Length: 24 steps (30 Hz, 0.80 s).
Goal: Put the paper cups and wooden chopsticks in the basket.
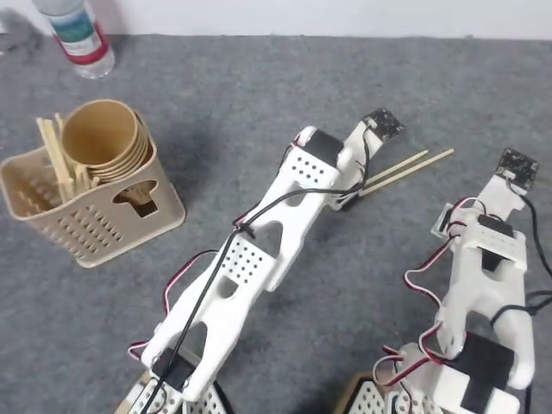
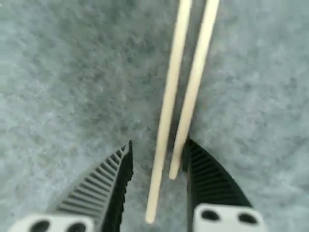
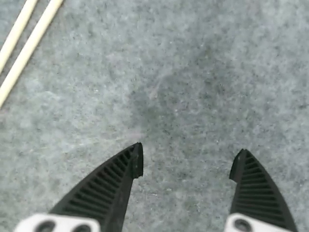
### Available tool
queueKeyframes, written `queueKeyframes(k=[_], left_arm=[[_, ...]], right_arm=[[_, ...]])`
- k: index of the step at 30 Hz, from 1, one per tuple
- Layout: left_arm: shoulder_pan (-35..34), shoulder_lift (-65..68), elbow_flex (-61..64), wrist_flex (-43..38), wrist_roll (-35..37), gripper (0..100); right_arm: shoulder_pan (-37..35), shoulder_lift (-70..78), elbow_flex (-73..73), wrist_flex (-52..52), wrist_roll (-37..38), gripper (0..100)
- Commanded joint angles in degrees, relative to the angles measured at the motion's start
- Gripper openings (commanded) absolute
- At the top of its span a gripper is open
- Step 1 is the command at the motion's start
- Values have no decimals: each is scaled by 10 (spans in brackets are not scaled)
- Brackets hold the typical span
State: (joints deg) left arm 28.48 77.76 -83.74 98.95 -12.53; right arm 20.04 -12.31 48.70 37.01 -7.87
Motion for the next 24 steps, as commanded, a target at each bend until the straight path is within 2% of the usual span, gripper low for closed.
queueKeyframes(k=[1,4,10,14,18,24], left_arm=[[5,-88,125,18,-43,155],[4,-119,194,16,-57,155],[2,-120,213,18,-65,154],[9,-126,232,18,-101,92],[11,-126,235,18,-108,9],[7,-127,235,18,-108,9]], right_arm=[[-8,-29,-3,-3,9,299],[-9,-33,3,2,9,299],[-9,-33,3,3,10,299],[-9,-34,4,9,11,299],[-9,-64,15,27,33,299],[-36,-152,89,-22,38,299]])
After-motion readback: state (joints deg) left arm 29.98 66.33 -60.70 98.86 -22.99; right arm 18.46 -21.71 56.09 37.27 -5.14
